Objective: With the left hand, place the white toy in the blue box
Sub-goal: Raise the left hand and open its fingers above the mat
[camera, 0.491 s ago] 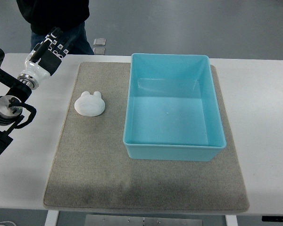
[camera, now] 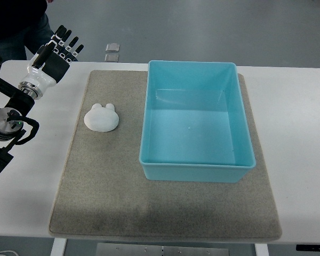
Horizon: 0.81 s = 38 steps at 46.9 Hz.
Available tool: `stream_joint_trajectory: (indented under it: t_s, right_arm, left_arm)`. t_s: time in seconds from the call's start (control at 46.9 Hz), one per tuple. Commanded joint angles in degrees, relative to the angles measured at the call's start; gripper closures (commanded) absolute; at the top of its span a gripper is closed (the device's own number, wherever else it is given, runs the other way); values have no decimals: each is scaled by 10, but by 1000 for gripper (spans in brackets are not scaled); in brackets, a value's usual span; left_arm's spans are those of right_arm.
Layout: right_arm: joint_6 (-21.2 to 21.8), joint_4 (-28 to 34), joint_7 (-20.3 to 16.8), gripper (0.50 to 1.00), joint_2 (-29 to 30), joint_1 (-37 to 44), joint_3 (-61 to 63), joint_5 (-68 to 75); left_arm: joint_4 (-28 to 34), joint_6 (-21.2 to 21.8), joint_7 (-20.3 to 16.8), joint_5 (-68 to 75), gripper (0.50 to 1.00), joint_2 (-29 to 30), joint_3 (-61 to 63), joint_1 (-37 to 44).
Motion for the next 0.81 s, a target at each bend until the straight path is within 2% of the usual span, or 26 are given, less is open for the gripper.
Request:
stream_joint_trajectory:
  t_s: [0.0, 0.171, 0.384, 0.469, 0.789]
  right_arm:
    - [0, 0, 0, 564, 0, 0, 0, 0]
    - [0, 0, 0, 564, 0, 0, 0, 0]
    - [0, 0, 0, 564, 0, 0, 0, 0]
    - [0, 0, 0, 564, 0, 0, 0, 0]
    - [0, 0, 0, 564, 0, 0, 0, 0]
  left_arm:
    - [11, -3, 0, 8, 504, 0, 1, -1]
    - [44, -44, 0, 10, 504, 10, 7, -13]
    - [110, -139, 0, 11, 504, 19, 9, -24]
    - [127, -163, 0, 18, 504, 20, 18, -24]
    - [139, -166, 2, 33, 504, 18, 32, -24]
